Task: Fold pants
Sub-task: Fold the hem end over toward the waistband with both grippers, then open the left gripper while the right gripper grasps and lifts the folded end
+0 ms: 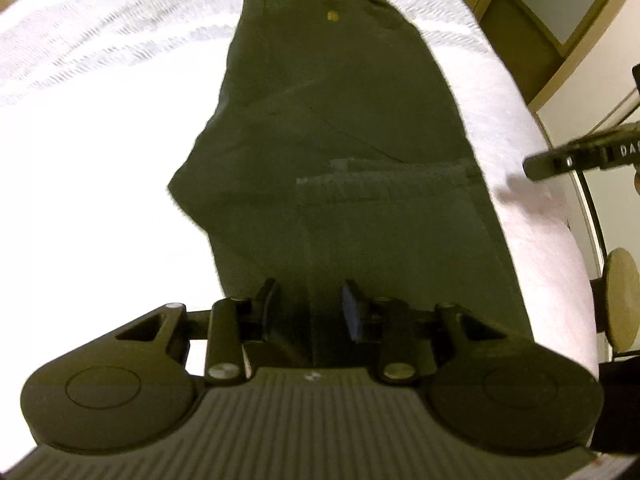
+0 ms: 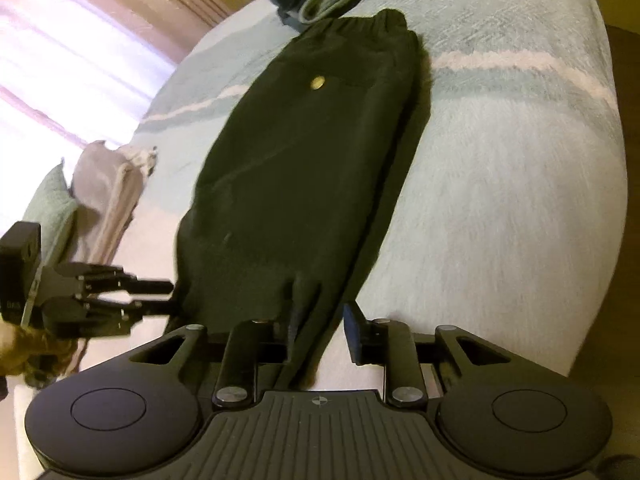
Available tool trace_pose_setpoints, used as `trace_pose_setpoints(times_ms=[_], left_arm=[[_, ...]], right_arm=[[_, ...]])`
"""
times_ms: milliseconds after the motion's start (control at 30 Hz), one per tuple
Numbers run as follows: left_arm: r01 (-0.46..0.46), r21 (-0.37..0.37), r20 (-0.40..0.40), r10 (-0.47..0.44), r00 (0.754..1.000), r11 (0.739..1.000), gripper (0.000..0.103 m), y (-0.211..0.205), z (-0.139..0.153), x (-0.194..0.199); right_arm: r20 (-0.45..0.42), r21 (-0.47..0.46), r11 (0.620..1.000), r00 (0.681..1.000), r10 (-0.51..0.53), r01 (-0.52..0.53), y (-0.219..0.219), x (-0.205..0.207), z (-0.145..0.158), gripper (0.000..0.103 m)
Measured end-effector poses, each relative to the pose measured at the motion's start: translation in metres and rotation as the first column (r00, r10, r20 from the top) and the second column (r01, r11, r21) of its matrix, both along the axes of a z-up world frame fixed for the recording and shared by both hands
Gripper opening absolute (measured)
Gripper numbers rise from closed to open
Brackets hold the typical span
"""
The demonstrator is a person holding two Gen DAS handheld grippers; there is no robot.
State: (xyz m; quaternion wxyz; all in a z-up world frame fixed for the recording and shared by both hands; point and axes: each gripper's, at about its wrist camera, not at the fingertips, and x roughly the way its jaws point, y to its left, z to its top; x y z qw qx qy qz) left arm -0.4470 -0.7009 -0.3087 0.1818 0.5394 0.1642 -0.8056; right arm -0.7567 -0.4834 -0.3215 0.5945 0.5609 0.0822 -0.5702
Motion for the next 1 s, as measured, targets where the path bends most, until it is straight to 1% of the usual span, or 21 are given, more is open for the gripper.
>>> trace_pose_setpoints(times_ms=[100,200,267,333,367,433,500,567,600,633,667,700,733,767,800,833,900,933,967,1000], left_arm=[[0.024,-0.025,-0.032,-0.025,0.999,0.999,0.029,0.033,0.015,0.029],[0.062,-0.025,-0.078,-0.064,0.995,0.998,0.029,0.07,0.021,0.054],[0.082,-0.024,-0.085,-0.084,0.993,0.996,0.029,0.093,0.014,0.071],[0.088,-0.028,-0.072,-0.089,0.993,0.996,0.029,0.108,0.002,0.081],[0.091,-0.03,-0.074,-0.093,0.993,0.995,0.029,0.112,-0.006,0.085],[0.082,-0.03,-0.087,-0.084,0.993,0.996,0.03,0.114,-0.021,0.094],[0.073,-0.019,-0.111,-0.075,0.991,0.997,0.031,0.11,-0.031,0.098],[0.065,-0.017,-0.133,-0.066,0.989,0.998,0.031,0.109,-0.03,0.103],[0.067,-0.032,-0.131,-0.07,0.989,0.997,0.03,0.11,-0.026,0.105],[0.079,-0.055,-0.117,-0.085,0.99,0.995,0.03,0.114,-0.019,0.109],[0.101,-0.078,-0.108,-0.109,0.988,0.992,0.032,0.121,-0.011,0.113],[0.131,-0.11,-0.1,-0.142,0.985,0.985,0.034,0.127,-0.003,0.122],[0.164,-0.146,-0.089,-0.178,0.98,0.976,0.042,0.131,0.003,0.126],[0.207,-0.181,-0.071,-0.223,0.972,0.961,0.051,0.14,0.009,0.133],[0.257,-0.217,-0.048,-0.274,0.961,0.942,0.057,0.152,0.016,0.14],[0.318,-0.259,-0.017,-0.333,0.943,0.912,0.065,0.162,0.016,0.143],[0.44,-0.331,0.048,-0.451,0.891,0.835,0.066,0.178,0.006,0.144],[0.498,-0.354,0.085,-0.503,0.86,0.791,0.066,0.185,-0.002,0.142],[0.541,-0.372,0.114,-0.542,0.833,0.754,0.066,0.191,-0.009,0.142],[0.585,-0.395,0.148,-0.58,0.801,0.708,0.066,0.198,-0.017,0.142]], right_arm=[[0.027,0.01,1.0,1.0,0.01,-0.011,0.034,0.02,0.006,0.029],[0.054,-0.014,0.998,0.997,0.058,-0.057,0.064,0.065,0.008,0.03],[0.07,-0.054,0.992,0.99,0.119,-0.116,0.079,0.098,0.008,0.03],[0.079,-0.084,0.983,0.982,0.17,-0.163,0.087,0.129,0.002,0.03],[0.076,-0.094,0.977,0.977,0.199,-0.191,0.089,0.143,-0.003,0.03],[0.036,-0.095,0.967,0.97,0.242,-0.238,0.088,0.166,-0.018,0.03],[0.004,-0.087,0.966,0.969,0.247,-0.245,0.086,0.175,-0.033,0.03],[-0.008,-0.088,0.966,0.97,0.242,-0.241,0.088,0.176,-0.038,0.03],[-0.046,-0.08,0.964,0.967,0.249,-0.252,0.091,0.179,-0.035,0.032],[-0.101,-0.064,0.961,0.96,0.262,-0.269,0.095,0.182,-0.028,0.036],[-0.171,-0.05,0.955,0.944,0.282,-0.294,0.101,0.189,-0.02,0.049],[-0.232,-0.046,0.944,0.923,0.307,-0.326,0.108,0.197,-0.012,0.064],[-0.301,-0.039,0.929,0.891,0.34,-0.368,0.116,0.206,-0.004,0.068],[-0.383,-0.029,0.906,0.842,0.38,-0.422,0.123,0.219,0.003,0.07],[-0.453,-0.022,0.881,0.79,0.414,-0.473,0.13,0.232,0.008,0.071],[-0.527,-0.013,0.847,0.724,0.445,-0.531,0.137,0.247,0.01,0.071],[-0.664,0.021,0.758,0.558,0.499,-0.652,0.146,0.279,0.006,0.071],[-0.713,0.043,0.719,0.483,0.509,-0.694,0.148,0.293,0.0,0.071],[-0.752,0.069,0.682,0.411,0.515,-0.728,0.147,0.306,-0.008,0.071],[-0.785,0.098,0.656,0.347,0.513,-0.748,0.144,0.316,-0.017,0.071]])
